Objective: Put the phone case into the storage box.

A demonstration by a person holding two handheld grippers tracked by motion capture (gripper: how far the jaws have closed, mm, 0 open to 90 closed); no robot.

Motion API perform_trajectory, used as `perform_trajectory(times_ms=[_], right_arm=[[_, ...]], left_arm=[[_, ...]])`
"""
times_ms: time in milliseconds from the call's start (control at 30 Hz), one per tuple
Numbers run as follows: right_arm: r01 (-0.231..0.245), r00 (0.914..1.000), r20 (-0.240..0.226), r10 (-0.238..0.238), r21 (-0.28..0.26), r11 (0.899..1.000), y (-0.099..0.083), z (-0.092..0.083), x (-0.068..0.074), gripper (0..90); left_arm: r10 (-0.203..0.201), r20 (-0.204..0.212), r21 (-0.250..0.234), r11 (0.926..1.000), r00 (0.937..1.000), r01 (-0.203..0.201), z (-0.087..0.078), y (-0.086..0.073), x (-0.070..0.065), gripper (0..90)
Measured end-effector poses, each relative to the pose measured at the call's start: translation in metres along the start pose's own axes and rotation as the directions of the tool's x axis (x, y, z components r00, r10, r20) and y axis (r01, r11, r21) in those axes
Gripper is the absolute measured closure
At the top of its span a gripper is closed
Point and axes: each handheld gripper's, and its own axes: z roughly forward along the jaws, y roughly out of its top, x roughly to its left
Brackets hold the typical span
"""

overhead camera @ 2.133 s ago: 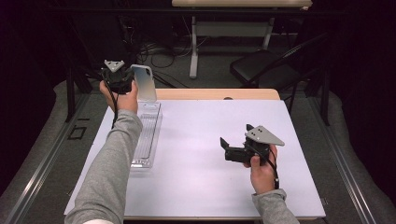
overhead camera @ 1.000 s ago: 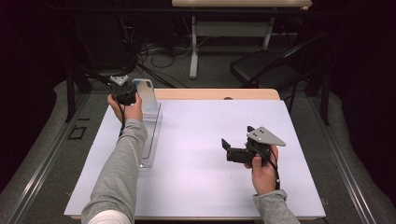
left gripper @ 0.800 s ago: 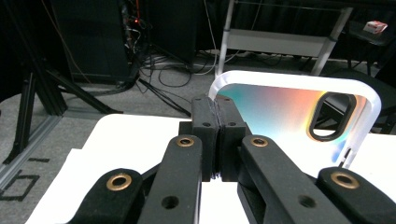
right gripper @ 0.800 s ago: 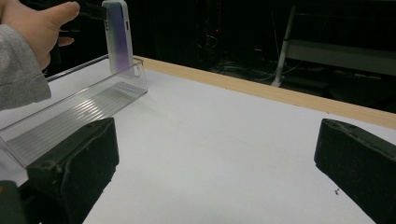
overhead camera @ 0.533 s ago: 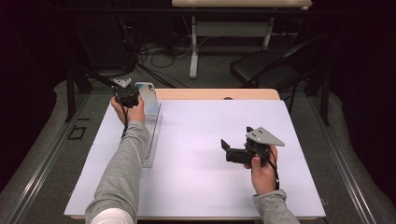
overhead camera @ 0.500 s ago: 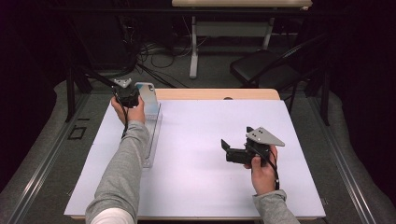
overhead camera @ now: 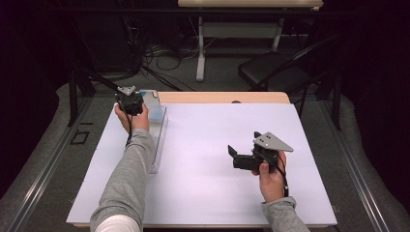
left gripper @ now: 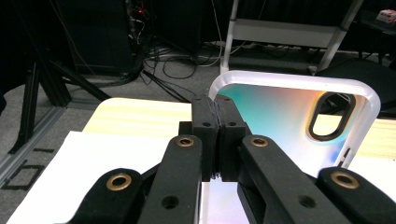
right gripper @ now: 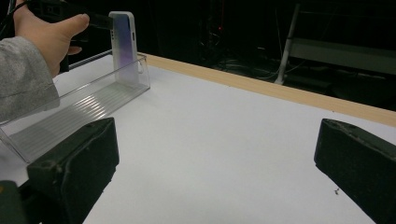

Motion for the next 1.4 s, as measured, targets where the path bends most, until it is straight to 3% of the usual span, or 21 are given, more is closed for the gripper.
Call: perform_trajectory(times_ms=[1400], right_arm=[[0.016, 0.9997, -0.017, -0.016, 0.025, 1.000, -0.0035, 0.0059, 0.0045, 0.0]], left_arm=[[0.034, 0.014, -0.004, 0.9994, 0.9993, -0.034, 0.0027, -0.0027, -0.0094, 84.2]])
